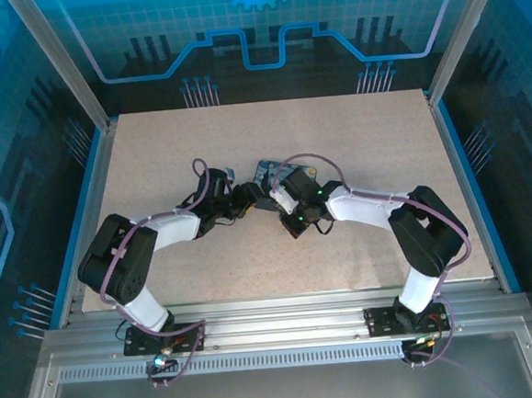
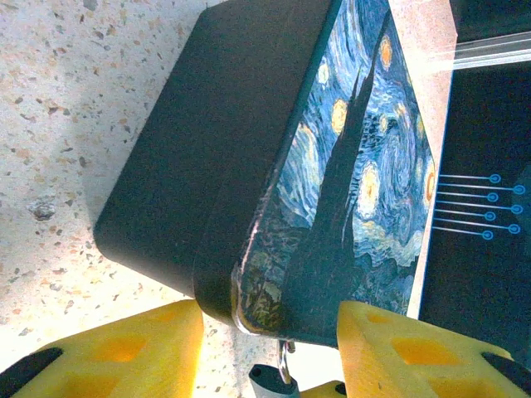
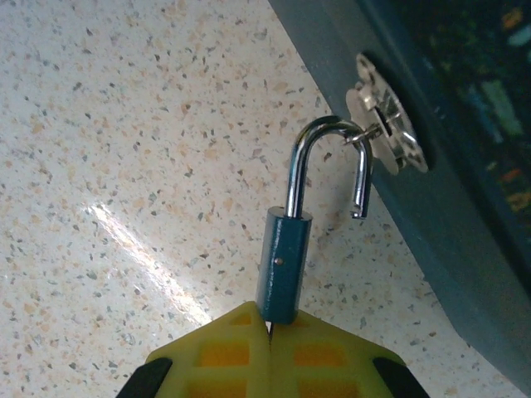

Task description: Unlock the padlock with the key

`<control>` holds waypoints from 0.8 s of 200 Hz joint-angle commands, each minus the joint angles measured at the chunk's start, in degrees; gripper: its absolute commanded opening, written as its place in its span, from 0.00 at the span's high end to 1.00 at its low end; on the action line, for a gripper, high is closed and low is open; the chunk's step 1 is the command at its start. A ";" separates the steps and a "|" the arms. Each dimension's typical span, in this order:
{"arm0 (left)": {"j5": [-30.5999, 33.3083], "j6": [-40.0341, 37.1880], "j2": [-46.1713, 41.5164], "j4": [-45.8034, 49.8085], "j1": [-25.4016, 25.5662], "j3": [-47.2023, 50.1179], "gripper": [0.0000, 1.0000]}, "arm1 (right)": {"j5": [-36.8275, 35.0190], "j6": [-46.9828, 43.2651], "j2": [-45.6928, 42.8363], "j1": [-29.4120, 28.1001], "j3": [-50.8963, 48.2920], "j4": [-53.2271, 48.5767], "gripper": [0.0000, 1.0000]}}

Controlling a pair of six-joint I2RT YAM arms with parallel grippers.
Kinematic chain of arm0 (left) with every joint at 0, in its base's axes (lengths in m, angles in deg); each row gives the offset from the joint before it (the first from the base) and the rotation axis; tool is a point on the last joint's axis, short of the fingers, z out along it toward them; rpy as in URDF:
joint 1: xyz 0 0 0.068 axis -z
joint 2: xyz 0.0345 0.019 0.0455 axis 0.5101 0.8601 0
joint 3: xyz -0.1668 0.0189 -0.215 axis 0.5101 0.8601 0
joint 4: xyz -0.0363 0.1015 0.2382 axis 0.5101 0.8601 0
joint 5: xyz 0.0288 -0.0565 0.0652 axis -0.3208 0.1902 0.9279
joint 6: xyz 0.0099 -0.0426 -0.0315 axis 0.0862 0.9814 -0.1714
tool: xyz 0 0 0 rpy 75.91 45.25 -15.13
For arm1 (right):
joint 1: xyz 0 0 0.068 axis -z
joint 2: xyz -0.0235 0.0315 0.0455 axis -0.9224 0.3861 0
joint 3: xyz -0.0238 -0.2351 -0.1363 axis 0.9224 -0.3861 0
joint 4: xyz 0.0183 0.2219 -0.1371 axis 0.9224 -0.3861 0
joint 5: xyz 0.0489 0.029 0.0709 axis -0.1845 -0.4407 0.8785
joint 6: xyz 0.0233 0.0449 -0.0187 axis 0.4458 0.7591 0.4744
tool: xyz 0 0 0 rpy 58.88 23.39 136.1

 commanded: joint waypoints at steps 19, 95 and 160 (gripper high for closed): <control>-0.15 -1.18 0.73 -1.08 -0.61 -1.63 0.53 | -0.10 -2.45 2.67 -0.19 1.47 -4.90 1.00; -1.74 -1.52 -1.68 -1.38 -0.70 -0.04 0.45 | -2.16 -4.11 1.05 -0.24 1.56 -4.25 1.00; -3.46 -3.82 -6.87 2.83 -0.79 3.07 0.01 | -2.04 -6.29 0.93 -0.26 2.26 -5.16 1.00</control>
